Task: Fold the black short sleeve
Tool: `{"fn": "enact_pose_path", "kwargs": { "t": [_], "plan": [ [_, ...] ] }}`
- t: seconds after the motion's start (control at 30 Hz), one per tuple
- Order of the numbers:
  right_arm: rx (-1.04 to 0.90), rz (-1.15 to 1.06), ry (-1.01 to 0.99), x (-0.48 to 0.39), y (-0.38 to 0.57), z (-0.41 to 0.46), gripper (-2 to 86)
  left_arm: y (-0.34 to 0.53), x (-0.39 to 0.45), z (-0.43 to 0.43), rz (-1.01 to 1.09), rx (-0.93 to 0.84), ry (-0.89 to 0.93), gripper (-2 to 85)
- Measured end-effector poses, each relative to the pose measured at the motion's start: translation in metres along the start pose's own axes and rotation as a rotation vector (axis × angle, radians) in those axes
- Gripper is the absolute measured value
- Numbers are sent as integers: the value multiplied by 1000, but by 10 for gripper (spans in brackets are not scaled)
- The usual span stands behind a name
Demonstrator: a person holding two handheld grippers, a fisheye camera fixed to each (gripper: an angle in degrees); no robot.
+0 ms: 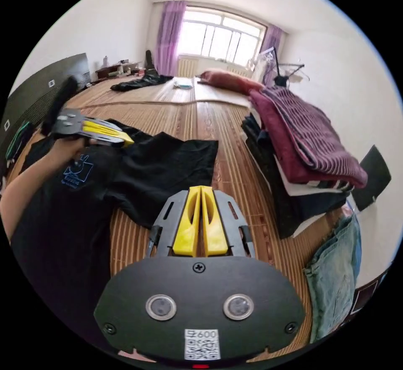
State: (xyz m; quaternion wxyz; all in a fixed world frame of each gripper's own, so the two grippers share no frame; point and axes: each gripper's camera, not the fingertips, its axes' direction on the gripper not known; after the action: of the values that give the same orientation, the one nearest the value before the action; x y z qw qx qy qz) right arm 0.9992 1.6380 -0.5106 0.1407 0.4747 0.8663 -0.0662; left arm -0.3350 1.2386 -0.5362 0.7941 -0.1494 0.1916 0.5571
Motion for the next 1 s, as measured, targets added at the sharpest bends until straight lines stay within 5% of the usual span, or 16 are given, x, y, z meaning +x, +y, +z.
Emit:
{"fn": "enact_pose_path", "kwargs": {
  "t": [0.13,0.23,0.33,0.73,0.83,1.0],
  "plan": [
    [-87,-116,-623,-51,-15,24,-8,-21,-6,28,-79,-1,-38,5],
    [-242,-158,-388,-92,-9,86,-8,-15,-25,35,-141,31,77,6],
    [-203,-56,-372,-76,-11,98,-8,-14,-32,44,-167,28,122,6],
    [-181,-90,-633,-79,-13,99,-8,-8,-1,62,-107,33,-10,6],
    [-303,-132,-500,-102,-14,156,-8,-3,0,66,-111,39,-4,5],
    [-264,-71,-556,-82,-25,182,-8,35,27,4,-118,225,-119,3]
  ]
}}
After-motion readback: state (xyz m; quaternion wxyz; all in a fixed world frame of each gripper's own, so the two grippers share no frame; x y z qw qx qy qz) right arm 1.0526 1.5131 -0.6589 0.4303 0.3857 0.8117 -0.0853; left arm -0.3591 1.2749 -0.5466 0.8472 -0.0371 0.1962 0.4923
